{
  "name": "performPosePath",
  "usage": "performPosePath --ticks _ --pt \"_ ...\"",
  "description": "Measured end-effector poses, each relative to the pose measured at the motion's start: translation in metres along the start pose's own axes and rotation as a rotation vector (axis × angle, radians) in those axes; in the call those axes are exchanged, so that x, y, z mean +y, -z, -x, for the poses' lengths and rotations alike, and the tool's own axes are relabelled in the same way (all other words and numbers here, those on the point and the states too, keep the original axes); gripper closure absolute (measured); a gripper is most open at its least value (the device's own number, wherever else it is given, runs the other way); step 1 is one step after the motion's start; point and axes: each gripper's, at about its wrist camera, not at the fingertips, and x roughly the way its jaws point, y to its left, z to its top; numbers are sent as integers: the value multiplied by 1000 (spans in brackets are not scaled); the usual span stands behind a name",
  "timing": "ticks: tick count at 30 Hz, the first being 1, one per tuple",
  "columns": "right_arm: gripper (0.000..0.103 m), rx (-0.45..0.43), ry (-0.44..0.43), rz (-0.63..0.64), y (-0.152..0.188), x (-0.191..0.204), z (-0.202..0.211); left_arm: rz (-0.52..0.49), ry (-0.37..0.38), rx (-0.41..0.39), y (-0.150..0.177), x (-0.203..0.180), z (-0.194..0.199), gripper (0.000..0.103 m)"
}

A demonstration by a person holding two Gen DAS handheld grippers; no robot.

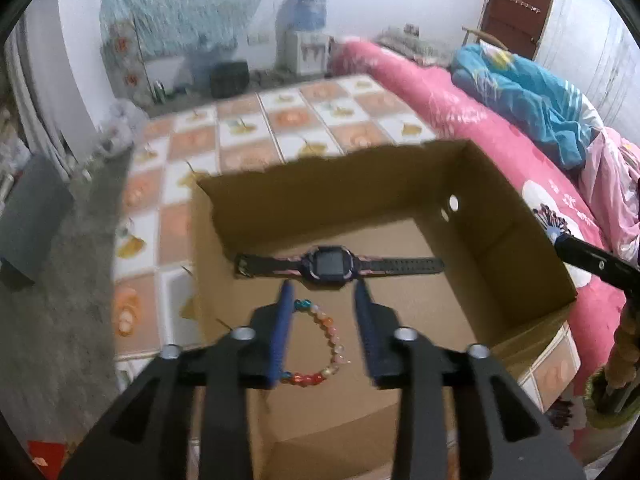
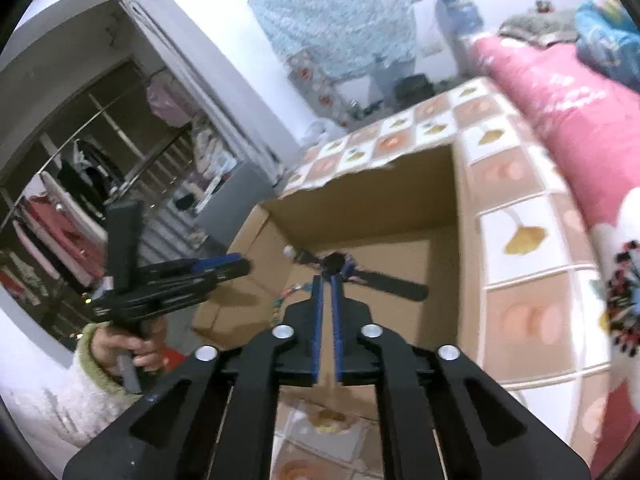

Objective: Organize jewelry
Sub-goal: 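Lower the bracelet into the box and open the left gripper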

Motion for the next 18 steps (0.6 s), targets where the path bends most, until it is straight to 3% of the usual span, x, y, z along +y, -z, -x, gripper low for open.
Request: performPosePath --ticks 1,6,10,14,18 --pt "84 -18 18 -2 1 -2 6 -3 -17 -32 2 0 10 53" --pt "72 -74 77 -49 11 -19 31 27 -69 -132 15 12 46 26" --pt "66 -49 118 -81 20 -30 31 141 -82 -115 33 38 47 19" --pt "65 28 147 -126 27 -38 11 315 16 -16 56 61 20 19" --pt "61 64 191 -108 25 -38 -5 409 190 40 73 61 -2 19"
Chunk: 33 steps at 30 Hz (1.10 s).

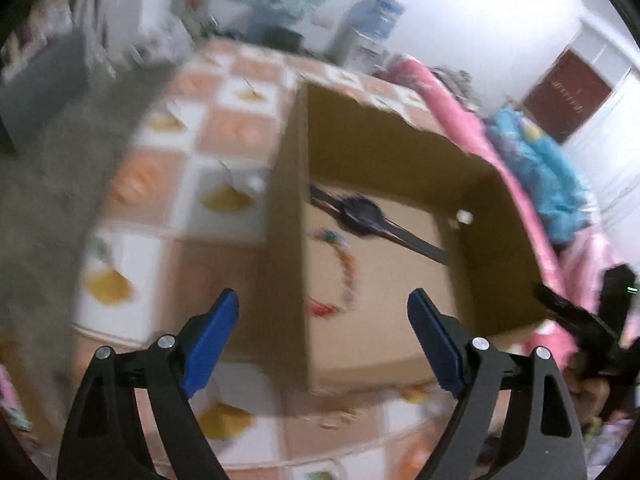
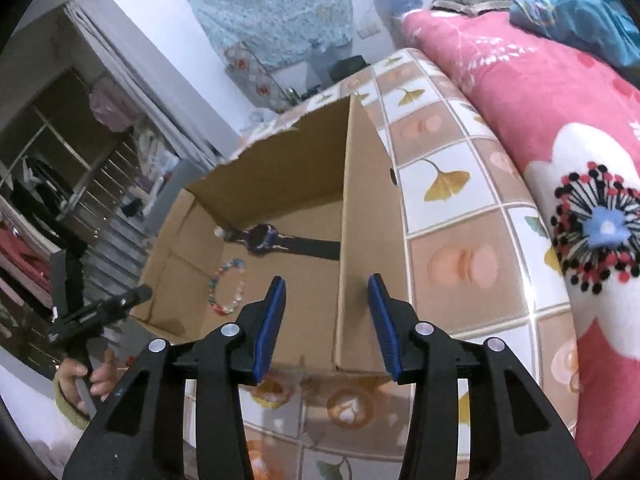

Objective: Organize jewelry
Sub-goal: 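Lower the bracelet into the box and open the left gripper, then move the left gripper out of the box down toward the small gold ring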

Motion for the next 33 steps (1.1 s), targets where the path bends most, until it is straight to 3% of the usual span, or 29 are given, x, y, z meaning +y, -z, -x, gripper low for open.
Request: performPosePath --ticks 1,5,15,18,20,24,29,33 --pt "61 4 11 11 -2 2 -2 14 55 18 4 -2 -4 19" --pt "61 5 15 40 -8 4 -11 6 28 -15 15 -12 -2 18" --pt "62 7 33 59 -14 -1 -18 28 75 -31 24 -11 4 18" --pt "60 -21 33 45 -10 -4 -5 49 101 -89 24 -2 21 17" --pt "52 -51 59 53 -4 -5 8 39 88 -146 28 3 36 17" --pt "44 -82 108 83 22 -7 33 36 45 -217 49 17 60 12" --pt "42 -5 166 134 70 -5 39 25 -71 -190 90 27 65 11" --pt "42 101 127 124 106 0 27 -17 -112 -163 120 27 59 11"
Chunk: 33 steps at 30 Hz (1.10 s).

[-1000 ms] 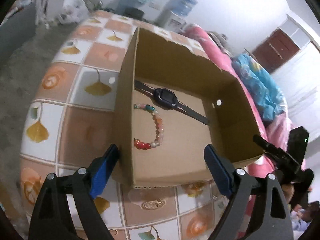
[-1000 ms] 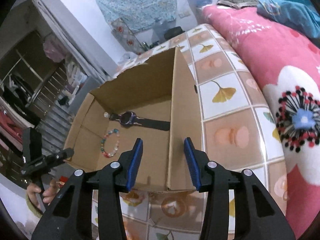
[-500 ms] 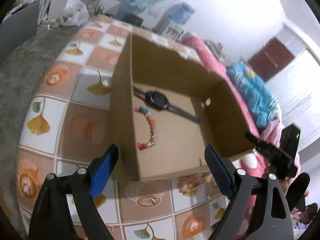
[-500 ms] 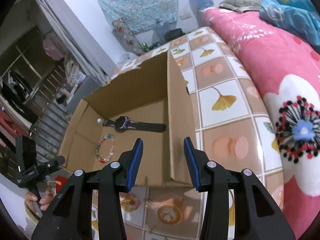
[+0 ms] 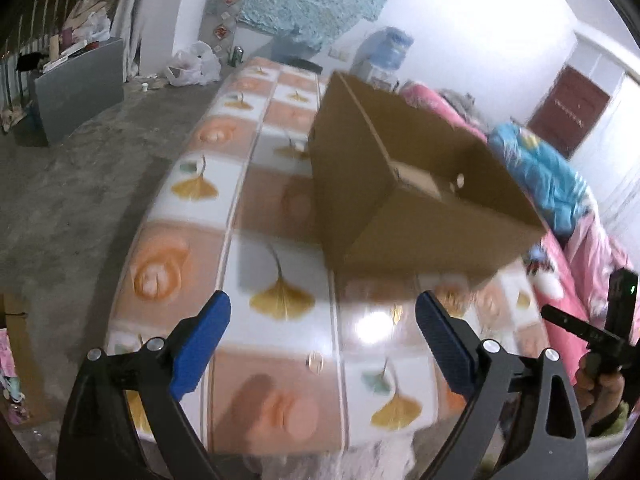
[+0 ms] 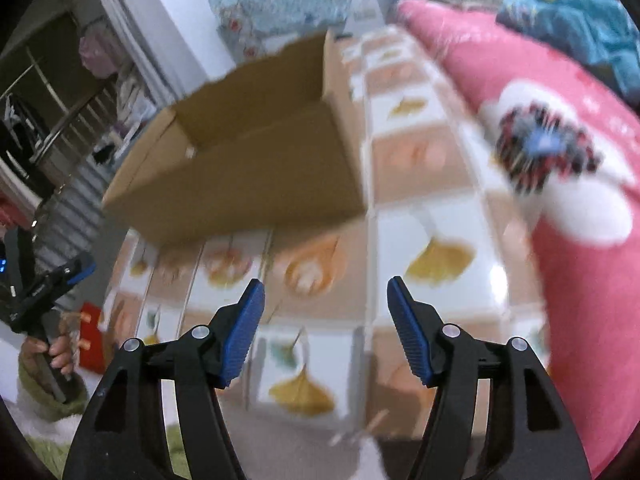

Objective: Organize jewelry
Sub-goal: 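Move the left gripper out of the box down toward the small gold ring, then close the left gripper on the small gold ring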

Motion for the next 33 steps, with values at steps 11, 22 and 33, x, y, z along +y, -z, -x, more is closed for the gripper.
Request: performPosePath --ticks 11,22,33 --pt "66 85 -69 46 40 35 -24 -214 -103 94 48 -21 -28 49" --pt "67 84 -82 59 33 41 -28 -317 -161 119 54 -26 -43 83" --pt "68 88 -90 52 29 41 -33 -367 -156 99 51 -36 -49 93"
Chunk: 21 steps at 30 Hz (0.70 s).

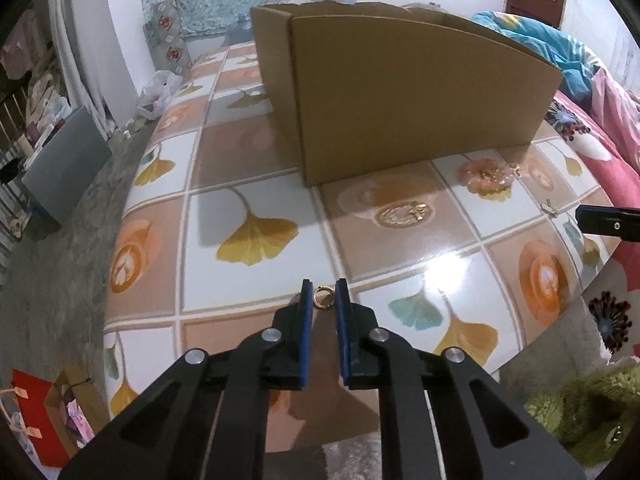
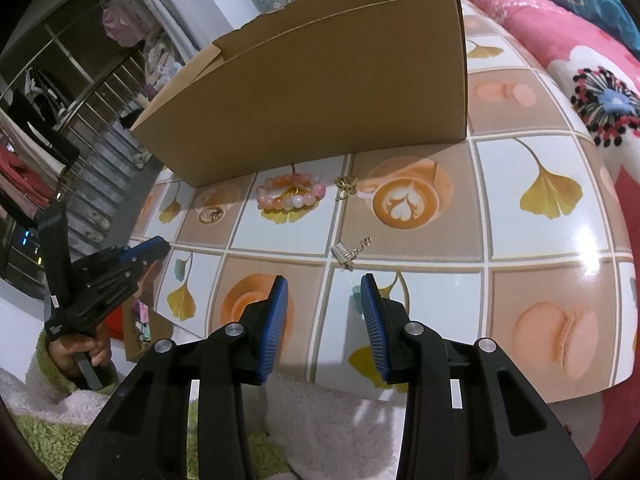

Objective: Organize jewelry
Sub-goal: 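Close the left gripper on the small gold ring, then lift the gold ring off the table with the left gripper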

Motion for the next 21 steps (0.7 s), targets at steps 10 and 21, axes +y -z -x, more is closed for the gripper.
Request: performPosePath --ticks 10,21 --pt "68 -11 7 -14 -3 -6 4 -3 172 -50 -23 -41 -10 94" --pt "68 -30 5 23 -7 1 1 -7 205 -86 -31 -54 -1 94"
